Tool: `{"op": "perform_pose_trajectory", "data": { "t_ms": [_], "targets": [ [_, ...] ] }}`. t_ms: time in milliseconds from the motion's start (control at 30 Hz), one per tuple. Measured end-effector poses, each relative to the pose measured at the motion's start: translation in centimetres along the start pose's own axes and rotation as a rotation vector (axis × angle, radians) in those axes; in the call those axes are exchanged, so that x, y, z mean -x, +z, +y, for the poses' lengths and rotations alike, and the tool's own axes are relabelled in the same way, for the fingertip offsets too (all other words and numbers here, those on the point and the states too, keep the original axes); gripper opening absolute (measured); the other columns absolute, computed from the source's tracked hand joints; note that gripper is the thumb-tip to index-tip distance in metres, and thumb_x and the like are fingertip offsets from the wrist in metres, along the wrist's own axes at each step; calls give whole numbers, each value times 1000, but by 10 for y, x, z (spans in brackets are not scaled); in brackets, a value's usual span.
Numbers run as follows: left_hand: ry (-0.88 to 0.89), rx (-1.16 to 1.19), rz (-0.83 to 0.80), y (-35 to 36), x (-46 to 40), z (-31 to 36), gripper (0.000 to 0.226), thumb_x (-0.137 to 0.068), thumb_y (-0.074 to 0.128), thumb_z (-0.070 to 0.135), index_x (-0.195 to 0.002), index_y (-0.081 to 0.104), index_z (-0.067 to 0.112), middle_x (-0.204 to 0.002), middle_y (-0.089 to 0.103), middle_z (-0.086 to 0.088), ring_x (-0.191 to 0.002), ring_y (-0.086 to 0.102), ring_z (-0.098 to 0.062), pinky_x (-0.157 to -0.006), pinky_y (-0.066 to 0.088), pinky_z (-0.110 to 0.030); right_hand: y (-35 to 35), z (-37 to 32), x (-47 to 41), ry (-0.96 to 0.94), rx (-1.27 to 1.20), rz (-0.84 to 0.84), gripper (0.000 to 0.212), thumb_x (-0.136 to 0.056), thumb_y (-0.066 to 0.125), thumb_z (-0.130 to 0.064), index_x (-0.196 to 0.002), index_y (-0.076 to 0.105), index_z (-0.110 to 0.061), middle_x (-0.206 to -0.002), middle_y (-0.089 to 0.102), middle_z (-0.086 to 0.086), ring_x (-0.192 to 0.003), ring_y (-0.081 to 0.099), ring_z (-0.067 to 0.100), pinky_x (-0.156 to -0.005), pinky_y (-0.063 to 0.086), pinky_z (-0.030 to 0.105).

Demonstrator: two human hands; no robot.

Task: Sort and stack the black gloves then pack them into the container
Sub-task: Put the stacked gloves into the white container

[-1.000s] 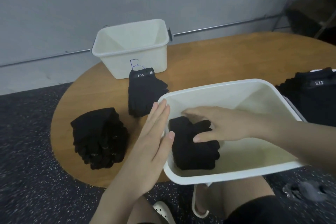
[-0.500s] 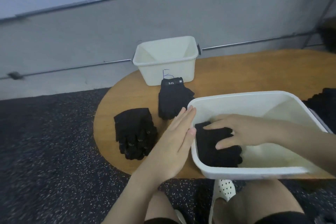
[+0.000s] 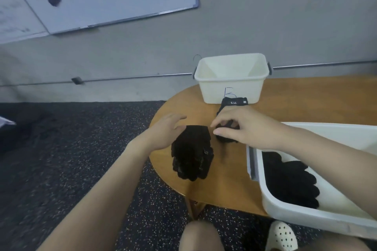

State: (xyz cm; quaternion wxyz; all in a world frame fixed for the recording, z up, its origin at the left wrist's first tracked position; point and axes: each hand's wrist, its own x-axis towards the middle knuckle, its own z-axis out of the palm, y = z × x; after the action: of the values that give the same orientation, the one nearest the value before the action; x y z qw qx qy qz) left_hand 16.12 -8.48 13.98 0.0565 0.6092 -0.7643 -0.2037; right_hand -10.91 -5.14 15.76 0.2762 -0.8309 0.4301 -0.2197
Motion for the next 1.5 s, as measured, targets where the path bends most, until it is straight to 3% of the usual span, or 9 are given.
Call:
{"op": "perform_pose_trajectory", "data": {
  "t_ms": [233,300,433,567,667,800,1167,1367,1500],
  "targets": [
    [-56,69,-223,-4,-27,-26,46,-100,61,45,-142,56,27,-144,58,8,-135,51,-14,-108,39,-31,17,3,-41,59,-18,-99,24,-98,67,-38,-121,70,-32,-104,58,-28,-88,54,-24,-84,43,15],
    [-61,106,-255,-2,-32,-31,49,-96,68,45,-140,56,26,-142,59,9,-133,52,-14,-112,40,-35,22,8,-54,114,3,-153,32,-98,66,-44,-129,63,-37,-106,52,-31,-86,56,-19,-83,42,15],
    [-26,149,-318,2,-40,-36,44,-92,75,39,-131,60,25,-125,65,10,-116,60,-12,-105,46,-33,37,18,-81,153,49,-248,59,-95,66,-52,-147,47,-34,-147,53,-12,-131,53,9,-107,44,30],
    [10,147,-280,5,-39,-38,43,-88,79,39,-126,64,27,-120,67,12,-112,60,-11,-99,46,-32,49,25,-99,192,91,-361,76,-93,68,-55,-156,37,-26,-157,44,-4,-142,45,15,-115,40,33],
    [31,159,-244,8,-37,-42,37,-86,82,38,-118,67,26,-110,67,10,-102,62,-8,-93,54,-34,56,28,-108,203,99,-419,69,-92,71,-51,-150,46,-24,-146,54,-4,-130,54,18,-109,47,36],
    [70,130,-249,11,-33,-41,31,-88,79,37,-112,68,19,-101,63,6,-89,59,-5,-78,52,-27,63,34,-110,230,43,-461,44,-90,76,-47,-125,63,-26,-108,68,-6,-97,66,17,-86,56,37],
    [54,52,-255,16,-34,-36,37,-85,81,43,-110,60,26,-102,64,6,-95,59,-12,-84,54,-37,69,40,-107,273,-5,-473,26,-87,79,-45,-101,62,-32,-97,68,-8,-90,67,14,-76,54,31],
    [106,-86,-176,18,-27,-32,34,-87,76,47,-103,65,21,-93,59,6,-91,51,-12,-71,26,-13,67,31,-105,283,13,-516,26,-90,78,-39,-102,64,-21,-89,66,-5,-78,62,12,-62,46,23],
    [125,-55,-147,21,-21,-32,33,-85,78,47,-100,64,21,-92,59,5,-86,52,-11,-67,36,-22,68,28,-100,292,51,-519,33,-90,77,-42,-109,61,-20,-96,67,0,-83,64,16,-65,47,27]
  ]
}}
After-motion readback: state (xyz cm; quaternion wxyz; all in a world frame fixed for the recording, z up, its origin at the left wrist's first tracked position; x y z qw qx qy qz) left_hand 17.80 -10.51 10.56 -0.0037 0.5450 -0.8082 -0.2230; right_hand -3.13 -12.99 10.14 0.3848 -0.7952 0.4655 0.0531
